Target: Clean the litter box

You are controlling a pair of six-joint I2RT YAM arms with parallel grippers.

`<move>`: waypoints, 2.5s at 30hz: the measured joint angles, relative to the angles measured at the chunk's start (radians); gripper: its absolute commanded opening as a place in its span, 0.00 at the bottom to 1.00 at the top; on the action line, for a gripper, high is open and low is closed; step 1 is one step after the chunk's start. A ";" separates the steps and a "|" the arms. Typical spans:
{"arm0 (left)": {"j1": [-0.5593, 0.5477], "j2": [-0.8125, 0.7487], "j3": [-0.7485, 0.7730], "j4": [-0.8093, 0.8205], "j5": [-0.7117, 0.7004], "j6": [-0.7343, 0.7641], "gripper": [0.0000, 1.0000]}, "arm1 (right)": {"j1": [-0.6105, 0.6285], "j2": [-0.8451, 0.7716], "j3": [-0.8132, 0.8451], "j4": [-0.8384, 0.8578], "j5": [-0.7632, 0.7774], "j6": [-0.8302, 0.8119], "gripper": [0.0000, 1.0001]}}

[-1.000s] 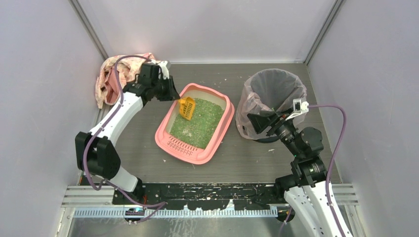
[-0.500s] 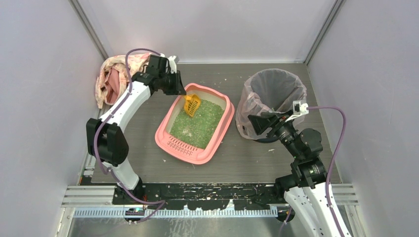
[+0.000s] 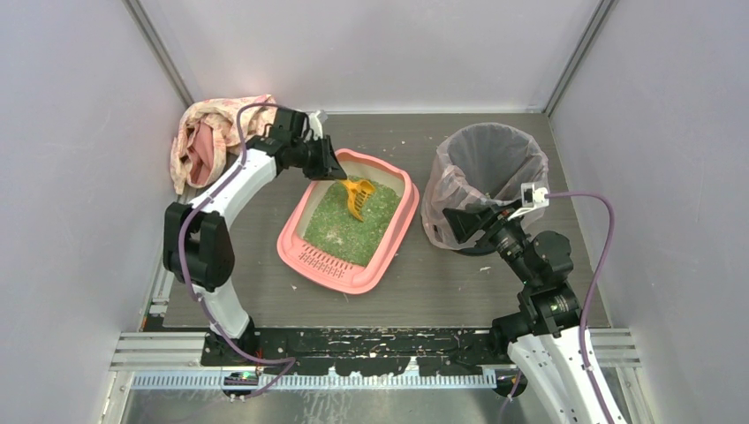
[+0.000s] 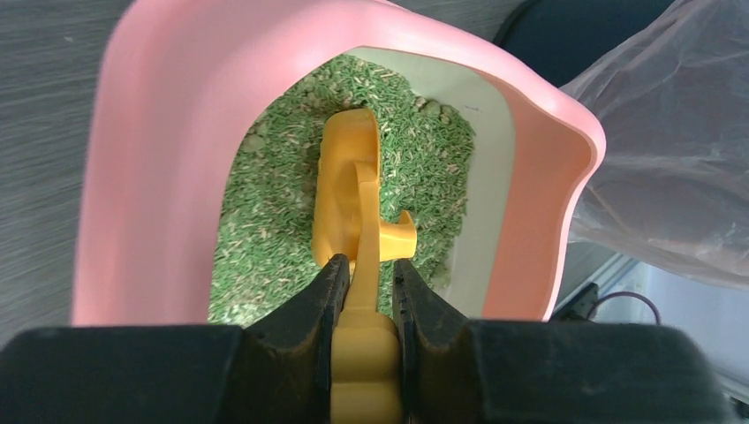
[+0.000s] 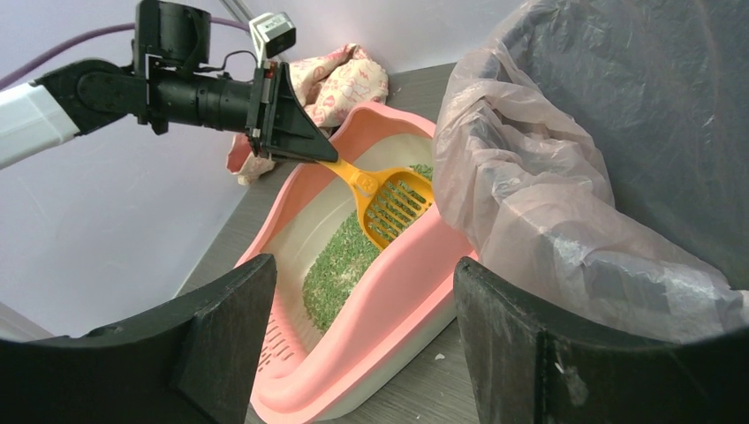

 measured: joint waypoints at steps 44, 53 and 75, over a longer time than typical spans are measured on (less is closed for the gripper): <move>0.230 -0.258 -0.570 0.665 0.308 -0.544 0.00 | 0.000 0.066 -0.012 0.037 -0.013 0.027 0.78; 0.283 -0.463 -0.664 0.711 0.305 -0.592 0.00 | 0.000 0.061 -0.012 0.047 -0.013 0.027 0.78; 0.365 -0.529 -1.139 1.267 0.356 -0.935 0.00 | 0.000 0.095 -0.015 0.053 -0.033 0.035 0.78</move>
